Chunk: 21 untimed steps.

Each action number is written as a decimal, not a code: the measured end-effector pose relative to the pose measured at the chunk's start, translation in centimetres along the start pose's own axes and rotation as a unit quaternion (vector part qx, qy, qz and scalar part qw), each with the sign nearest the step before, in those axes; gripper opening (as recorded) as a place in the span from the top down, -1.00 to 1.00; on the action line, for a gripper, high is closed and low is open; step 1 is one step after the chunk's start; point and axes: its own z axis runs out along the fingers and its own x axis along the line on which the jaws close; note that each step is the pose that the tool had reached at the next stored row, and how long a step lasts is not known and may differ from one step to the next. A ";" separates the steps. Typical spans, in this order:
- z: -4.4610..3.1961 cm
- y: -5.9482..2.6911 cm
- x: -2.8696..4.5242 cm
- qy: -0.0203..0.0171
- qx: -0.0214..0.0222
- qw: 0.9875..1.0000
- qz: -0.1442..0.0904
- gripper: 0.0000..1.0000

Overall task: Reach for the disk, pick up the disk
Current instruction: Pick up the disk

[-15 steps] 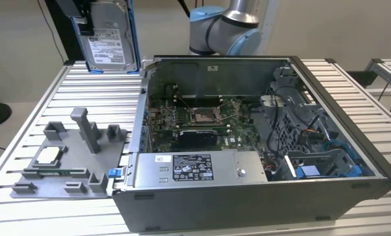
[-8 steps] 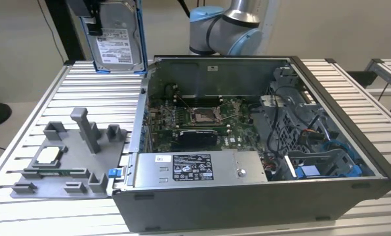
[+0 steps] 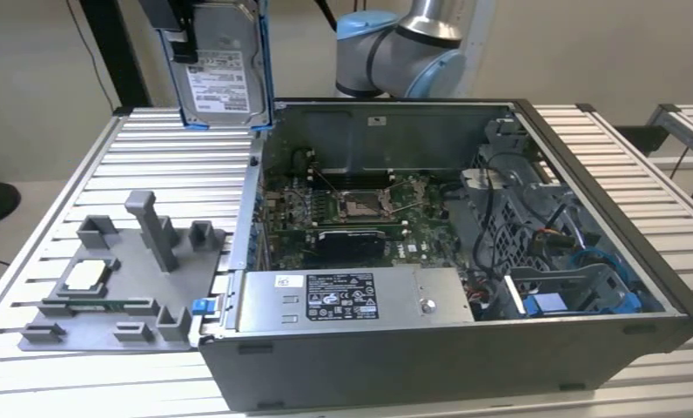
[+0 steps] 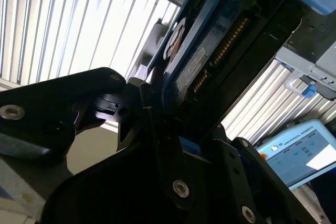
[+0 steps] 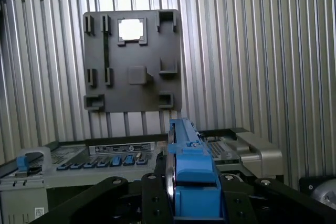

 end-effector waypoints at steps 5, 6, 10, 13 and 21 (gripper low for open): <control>-0.03 -0.98 -0.10 0.000 0.000 1.000 0.000 1.00; -0.03 -1.18 -0.13 0.000 0.000 1.000 0.000 1.00; -0.05 -1.95 -0.21 0.000 0.000 1.000 0.000 1.00; -0.07 -2.52 -0.27 0.000 0.000 1.000 0.000 1.00; -0.12 -4.18 -0.44 0.000 0.000 1.000 -0.001 1.00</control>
